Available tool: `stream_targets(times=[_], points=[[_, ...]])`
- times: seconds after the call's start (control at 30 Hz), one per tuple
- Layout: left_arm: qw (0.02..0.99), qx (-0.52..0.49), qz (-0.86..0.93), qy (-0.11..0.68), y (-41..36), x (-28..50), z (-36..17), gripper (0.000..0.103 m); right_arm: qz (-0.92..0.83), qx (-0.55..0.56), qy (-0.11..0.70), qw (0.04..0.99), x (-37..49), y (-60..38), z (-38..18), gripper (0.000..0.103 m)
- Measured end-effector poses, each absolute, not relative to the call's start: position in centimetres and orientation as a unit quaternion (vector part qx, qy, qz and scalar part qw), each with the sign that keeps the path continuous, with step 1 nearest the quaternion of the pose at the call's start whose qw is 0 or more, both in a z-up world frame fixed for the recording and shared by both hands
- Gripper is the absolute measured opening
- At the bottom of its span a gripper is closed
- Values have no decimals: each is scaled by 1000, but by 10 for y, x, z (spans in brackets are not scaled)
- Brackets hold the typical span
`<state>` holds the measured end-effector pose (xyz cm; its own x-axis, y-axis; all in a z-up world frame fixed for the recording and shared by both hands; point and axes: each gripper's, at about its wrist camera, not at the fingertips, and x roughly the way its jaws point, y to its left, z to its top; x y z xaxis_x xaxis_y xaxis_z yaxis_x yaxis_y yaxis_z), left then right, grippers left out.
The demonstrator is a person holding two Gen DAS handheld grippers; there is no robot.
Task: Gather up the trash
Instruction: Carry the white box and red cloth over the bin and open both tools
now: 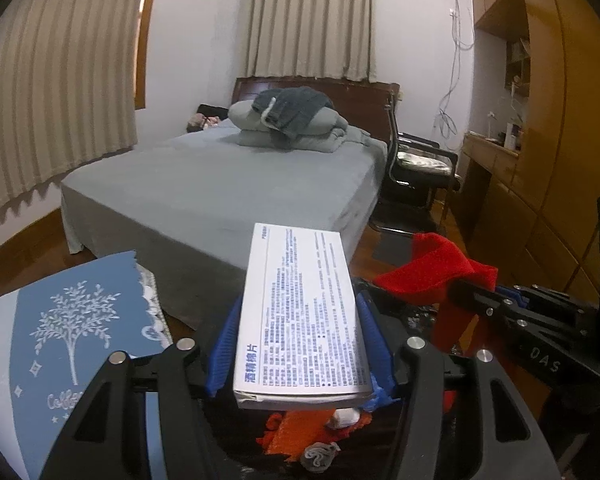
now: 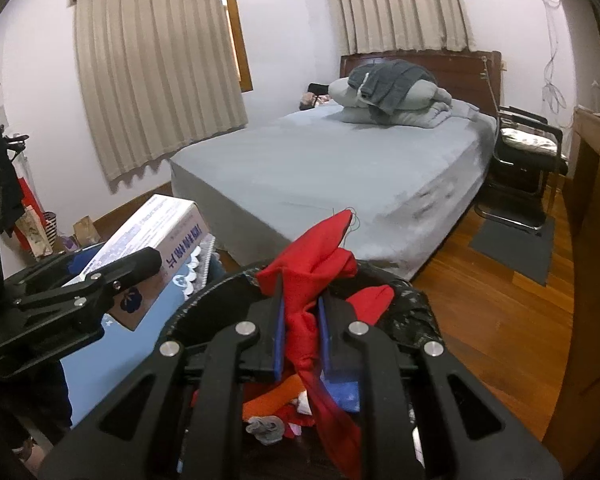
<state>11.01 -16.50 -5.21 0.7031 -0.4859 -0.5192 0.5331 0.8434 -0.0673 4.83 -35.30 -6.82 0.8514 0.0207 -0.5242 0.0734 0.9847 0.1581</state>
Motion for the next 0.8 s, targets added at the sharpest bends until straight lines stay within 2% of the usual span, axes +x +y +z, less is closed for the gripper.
stream_targets(times=[0.47,0.63,0.67,0.73,0.8], points=[[901,53,-292,316,-185,135,-95,56,-30,106,314,943,69,-375,-106,13],[896,47,-290,332,-182,144,-103,57,-25,101,324,940,79,-371,-114,18],[896,44,-289,335,-181,146,-103,58,-24,100,326,940,81,-371,-115,21],[896,38,-287,338,-178,149,-101,69,-27,97,330,939,85,-372,-117,48],[899,31,-280,336,-171,151,-99,72,-31,98,328,939,85,-372,-117,59]])
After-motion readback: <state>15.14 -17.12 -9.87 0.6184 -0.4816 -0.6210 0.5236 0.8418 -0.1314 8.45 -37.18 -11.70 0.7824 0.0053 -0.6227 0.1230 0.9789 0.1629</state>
